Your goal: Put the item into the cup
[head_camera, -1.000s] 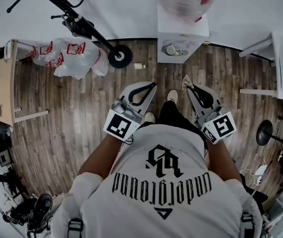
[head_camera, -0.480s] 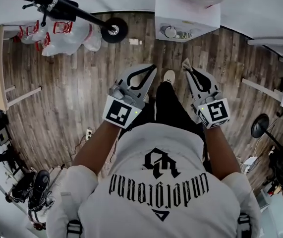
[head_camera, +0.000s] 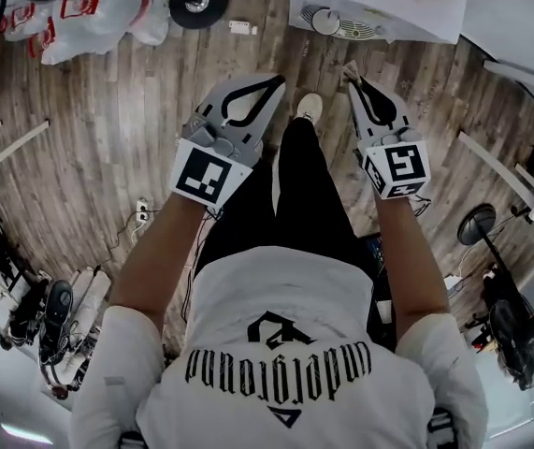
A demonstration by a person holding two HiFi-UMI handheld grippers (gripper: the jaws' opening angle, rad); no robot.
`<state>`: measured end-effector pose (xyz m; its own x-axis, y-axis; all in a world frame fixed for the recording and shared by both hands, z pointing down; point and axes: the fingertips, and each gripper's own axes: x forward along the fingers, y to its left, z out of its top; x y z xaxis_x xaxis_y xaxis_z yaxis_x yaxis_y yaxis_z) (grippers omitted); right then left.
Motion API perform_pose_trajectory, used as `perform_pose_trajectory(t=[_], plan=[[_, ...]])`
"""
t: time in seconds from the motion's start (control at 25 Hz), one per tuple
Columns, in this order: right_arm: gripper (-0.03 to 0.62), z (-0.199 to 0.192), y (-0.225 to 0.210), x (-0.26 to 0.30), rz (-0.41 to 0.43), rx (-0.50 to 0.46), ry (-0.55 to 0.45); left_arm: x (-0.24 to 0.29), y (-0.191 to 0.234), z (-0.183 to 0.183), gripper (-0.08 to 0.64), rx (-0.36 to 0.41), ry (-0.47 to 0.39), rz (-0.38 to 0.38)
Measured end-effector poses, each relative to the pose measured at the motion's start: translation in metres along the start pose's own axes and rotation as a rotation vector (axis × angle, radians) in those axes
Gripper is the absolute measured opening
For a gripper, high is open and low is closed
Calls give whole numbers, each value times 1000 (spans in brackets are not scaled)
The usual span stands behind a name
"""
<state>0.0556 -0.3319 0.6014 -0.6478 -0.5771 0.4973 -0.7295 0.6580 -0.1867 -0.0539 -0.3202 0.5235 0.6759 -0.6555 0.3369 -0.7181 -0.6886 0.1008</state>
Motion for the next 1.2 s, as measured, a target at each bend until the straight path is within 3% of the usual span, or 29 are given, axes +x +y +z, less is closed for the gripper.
perform_pose_trajectory(t=[0.12,0.32,0.56,1.2], plan=[[46,-26,-12,30,3,12,28,17,9,-28,8,-31,33,-5],[48,-61,-37,73,-21,59,48,50,26,-65,8,-3,37,-10],[48,-100,-59,117,-40,87,80,83,42,-117,9,8,101,-26],[55,-158,-97,194,-72,81,165,112,61,-187,9,-15,138,4]])
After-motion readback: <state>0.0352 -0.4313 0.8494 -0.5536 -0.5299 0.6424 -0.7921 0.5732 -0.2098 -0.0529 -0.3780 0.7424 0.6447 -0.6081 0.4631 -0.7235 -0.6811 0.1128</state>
